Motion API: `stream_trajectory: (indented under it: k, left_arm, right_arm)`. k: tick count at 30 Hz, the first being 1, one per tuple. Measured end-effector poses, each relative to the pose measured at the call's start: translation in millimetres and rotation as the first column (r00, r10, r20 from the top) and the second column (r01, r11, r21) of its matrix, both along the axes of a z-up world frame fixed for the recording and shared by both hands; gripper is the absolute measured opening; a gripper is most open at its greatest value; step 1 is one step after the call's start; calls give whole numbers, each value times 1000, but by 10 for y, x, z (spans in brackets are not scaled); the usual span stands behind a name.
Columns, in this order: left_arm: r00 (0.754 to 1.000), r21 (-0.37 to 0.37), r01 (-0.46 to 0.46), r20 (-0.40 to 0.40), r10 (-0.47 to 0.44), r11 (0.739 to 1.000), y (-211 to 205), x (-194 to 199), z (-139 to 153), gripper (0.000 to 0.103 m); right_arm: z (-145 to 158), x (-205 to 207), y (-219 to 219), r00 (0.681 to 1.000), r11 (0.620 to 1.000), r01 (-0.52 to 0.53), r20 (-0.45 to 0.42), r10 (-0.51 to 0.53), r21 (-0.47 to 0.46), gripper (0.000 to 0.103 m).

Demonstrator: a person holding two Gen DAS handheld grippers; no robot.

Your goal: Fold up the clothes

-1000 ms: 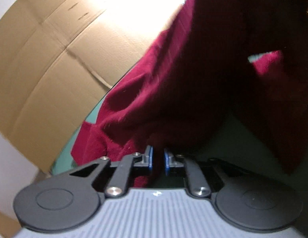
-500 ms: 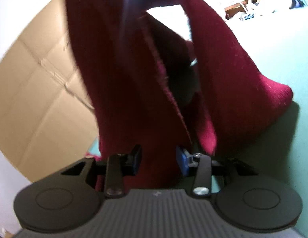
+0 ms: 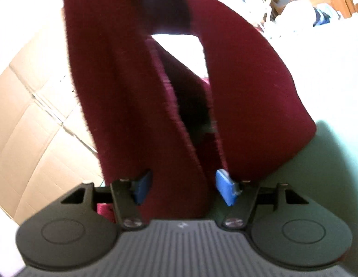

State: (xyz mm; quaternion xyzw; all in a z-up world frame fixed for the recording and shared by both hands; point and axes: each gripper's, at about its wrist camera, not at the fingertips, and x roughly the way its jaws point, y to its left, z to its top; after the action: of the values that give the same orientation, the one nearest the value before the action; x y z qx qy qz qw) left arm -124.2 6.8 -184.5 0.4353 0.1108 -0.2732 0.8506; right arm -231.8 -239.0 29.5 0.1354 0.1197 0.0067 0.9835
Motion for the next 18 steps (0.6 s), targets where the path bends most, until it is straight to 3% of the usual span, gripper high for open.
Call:
stream_trajectory:
  k: [2,5,6,7,8,10,13,16,18]
  left_arm:
    - [1000,16,-6,11,6,1000,-90,-51,-42,67]
    - [995,18,-96,-14,97,995,-199,64,-82,60]
    - [990,18,-136,-27,136,991,-225,135,-94,48]
    - [982,20,-181,-42,182,983,-244,224,-102,24]
    - [971,19,-230,-65,230,973,-255,323,-100,11]
    - [941,-30,-327,-103,322,945,-215,469,-5,10]
    - [883,-172,-469,-118,455,866,-28,527,355,9]
    - [798,-345,-583,-71,598,736,268,489,920,8]
    - [731,-456,-604,12,683,654,459,400,1412,8]
  right_arm:
    - [19,-7,4,1000,1000,-30,5,30,-1,7]
    - [36,-49,-20,997,997,-79,16,79,9,7]
    - [35,-75,-38,995,995,-95,21,95,14,7]
    - [35,-100,-57,993,994,-112,26,112,19,7]
    - [34,-134,-73,992,992,-125,30,125,17,7]
    - [32,-228,-113,991,992,-127,35,128,-14,6]
    - [25,-339,-288,997,997,-71,40,73,-43,6]
    - [43,-365,-598,999,1000,-14,39,14,15,6]
    - [98,-354,-768,999,998,-16,47,14,57,6]
